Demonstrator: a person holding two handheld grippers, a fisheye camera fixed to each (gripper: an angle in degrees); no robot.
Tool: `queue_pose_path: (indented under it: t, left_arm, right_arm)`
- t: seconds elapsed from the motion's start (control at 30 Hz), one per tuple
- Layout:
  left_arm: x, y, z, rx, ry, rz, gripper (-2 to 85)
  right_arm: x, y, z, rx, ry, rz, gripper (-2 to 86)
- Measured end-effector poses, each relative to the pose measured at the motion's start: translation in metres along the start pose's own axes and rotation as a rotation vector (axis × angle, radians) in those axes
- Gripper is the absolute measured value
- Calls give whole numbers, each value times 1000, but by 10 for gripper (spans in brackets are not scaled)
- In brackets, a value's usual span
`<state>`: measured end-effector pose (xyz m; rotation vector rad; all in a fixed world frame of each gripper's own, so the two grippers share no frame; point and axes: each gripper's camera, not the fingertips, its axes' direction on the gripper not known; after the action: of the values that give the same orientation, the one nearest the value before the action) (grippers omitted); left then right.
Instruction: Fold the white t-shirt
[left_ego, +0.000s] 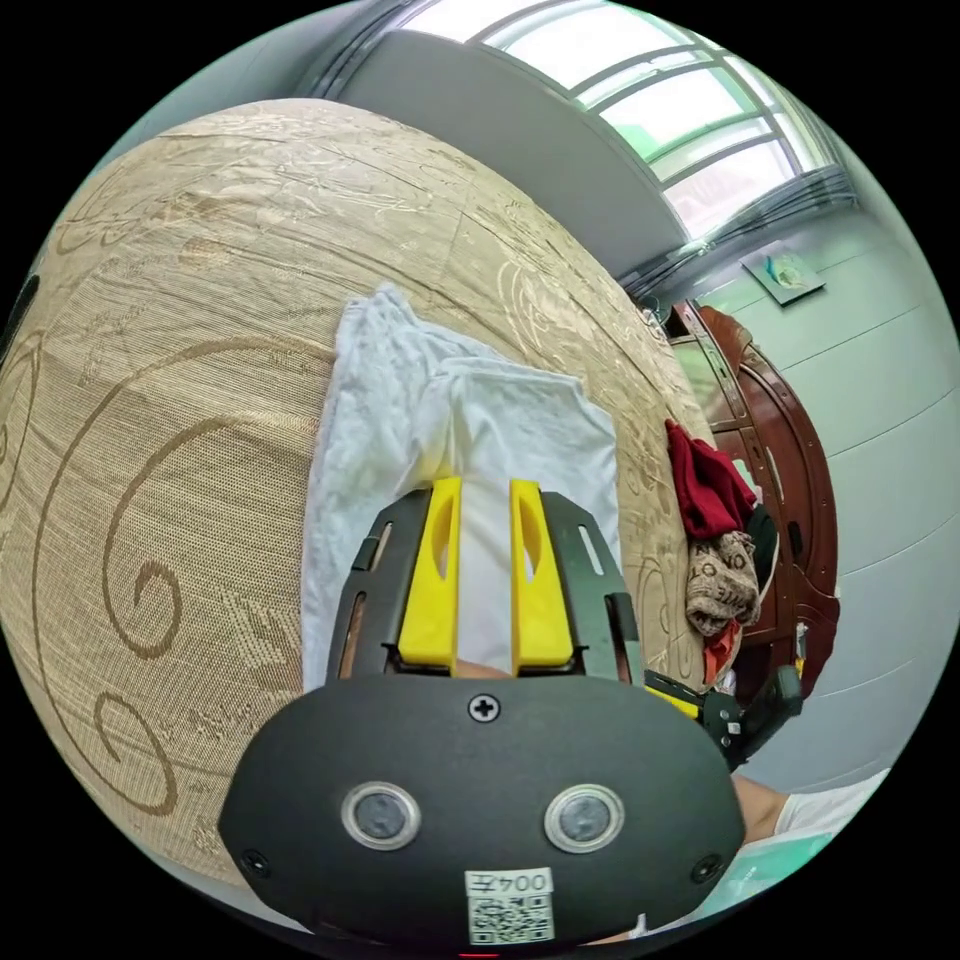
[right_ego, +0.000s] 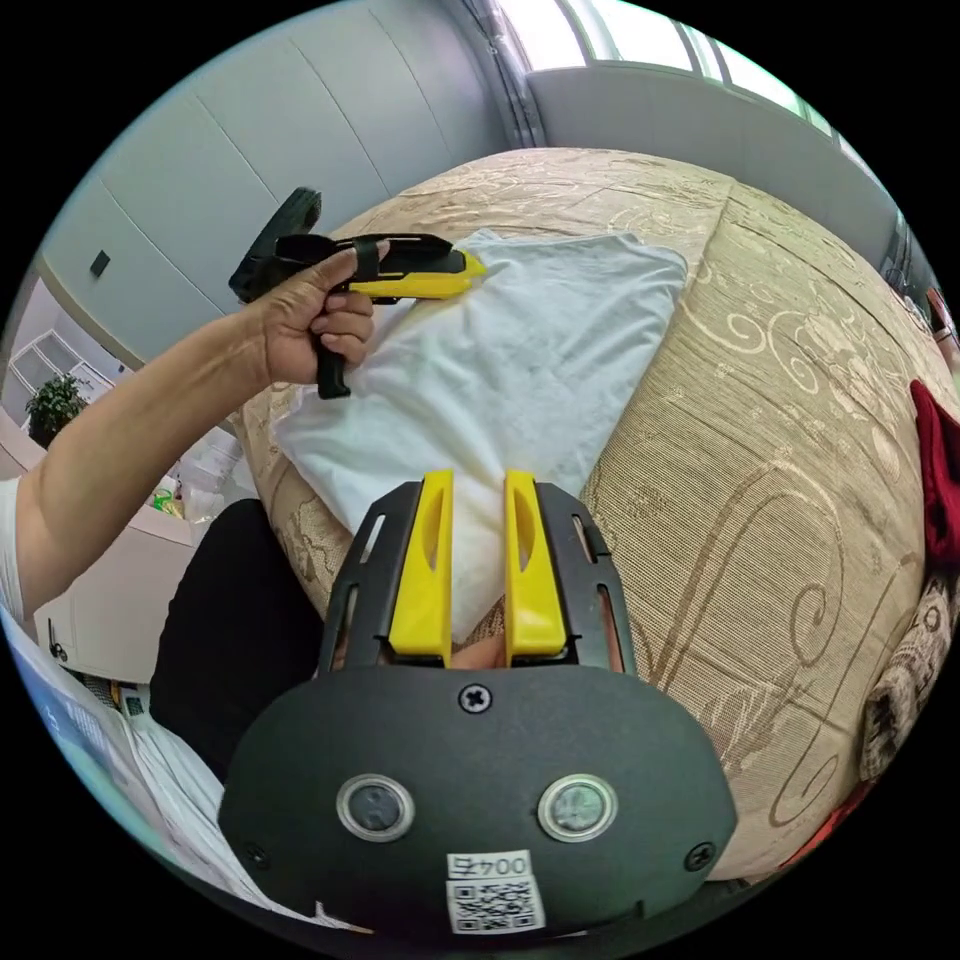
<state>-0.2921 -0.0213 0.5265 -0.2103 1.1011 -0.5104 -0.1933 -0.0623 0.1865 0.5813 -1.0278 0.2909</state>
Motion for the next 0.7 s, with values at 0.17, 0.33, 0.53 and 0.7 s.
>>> queue_pose_path:
  t: [0.17, 0.33, 0.53, 0.7]
  left_arm:
    - [-24, 46, -81, 118, 163, -48, 107]
    - [-97, 123, -142, 251, 244, -272, 117]
    - [-143, 183, -146, 297, 361, -465, 121]
    - [-135, 189, -129, 258, 361, -451, 124]
  right_arm:
    - [114, 63, -75, 192, -297, 395, 102]
    - [198, 126, -82, 323, -549, 696, 118]
    - [232, 147, -82, 364, -603, 784, 119]
    - [239, 154, -95, 352, -568, 762, 117]
